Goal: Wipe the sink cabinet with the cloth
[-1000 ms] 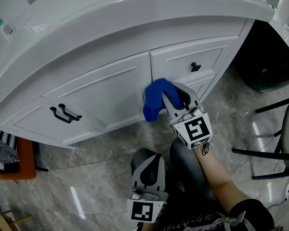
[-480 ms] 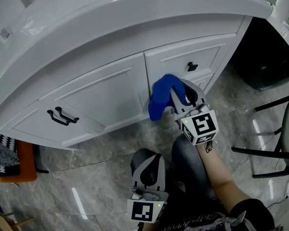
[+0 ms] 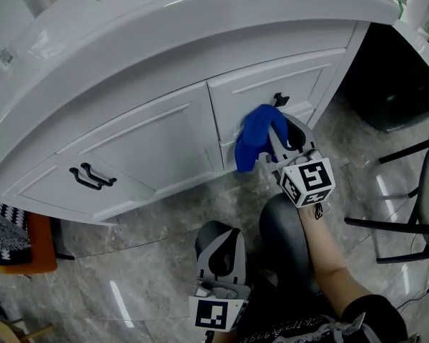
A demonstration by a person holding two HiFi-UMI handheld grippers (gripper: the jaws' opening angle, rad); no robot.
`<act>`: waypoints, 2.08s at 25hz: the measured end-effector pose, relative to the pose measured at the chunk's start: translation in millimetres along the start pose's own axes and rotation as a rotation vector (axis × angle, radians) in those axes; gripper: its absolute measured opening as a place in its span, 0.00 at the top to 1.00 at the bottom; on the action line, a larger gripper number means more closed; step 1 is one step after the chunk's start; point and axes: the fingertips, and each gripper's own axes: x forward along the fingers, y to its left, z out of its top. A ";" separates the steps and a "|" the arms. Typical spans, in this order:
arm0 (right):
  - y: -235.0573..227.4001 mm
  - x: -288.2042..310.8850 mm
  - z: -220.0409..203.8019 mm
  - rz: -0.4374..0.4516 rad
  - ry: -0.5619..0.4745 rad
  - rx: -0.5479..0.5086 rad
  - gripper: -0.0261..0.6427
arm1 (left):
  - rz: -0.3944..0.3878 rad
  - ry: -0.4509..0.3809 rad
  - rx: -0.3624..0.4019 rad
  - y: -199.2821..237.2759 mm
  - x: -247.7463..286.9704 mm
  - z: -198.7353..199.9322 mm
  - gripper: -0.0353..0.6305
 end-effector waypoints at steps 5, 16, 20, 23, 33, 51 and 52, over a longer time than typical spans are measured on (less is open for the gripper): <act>-14.2 -2.4 -1.1 -0.032 -0.001 0.009 0.79 | 0.011 0.004 -0.015 3.6 0.8 -0.7 0.94; -56.5 -13.2 -4.0 -0.160 0.001 0.027 0.79 | 0.006 0.007 -0.017 3.3 1.0 -1.9 0.94; -71.3 -16.7 -4.9 -0.196 -0.004 0.033 0.79 | 0.005 0.010 -0.015 2.8 1.0 -2.0 0.94; -84.1 -19.7 -6.2 -0.223 -0.011 0.046 0.79 | 0.007 0.010 -0.007 3.2 0.3 -1.4 0.94; -123.8 -30.9 -9.6 -0.258 -0.027 0.024 0.79 | 0.015 0.021 0.004 1.4 1.5 1.6 0.94; -135.7 -49.8 -34.2 -0.338 0.028 0.006 0.79 | 0.073 0.038 -0.013 24.3 2.8 -11.1 0.94; -130.5 -51.2 -35.8 -0.334 0.034 0.012 0.79 | 0.067 0.040 -0.015 23.8 3.7 -12.9 0.94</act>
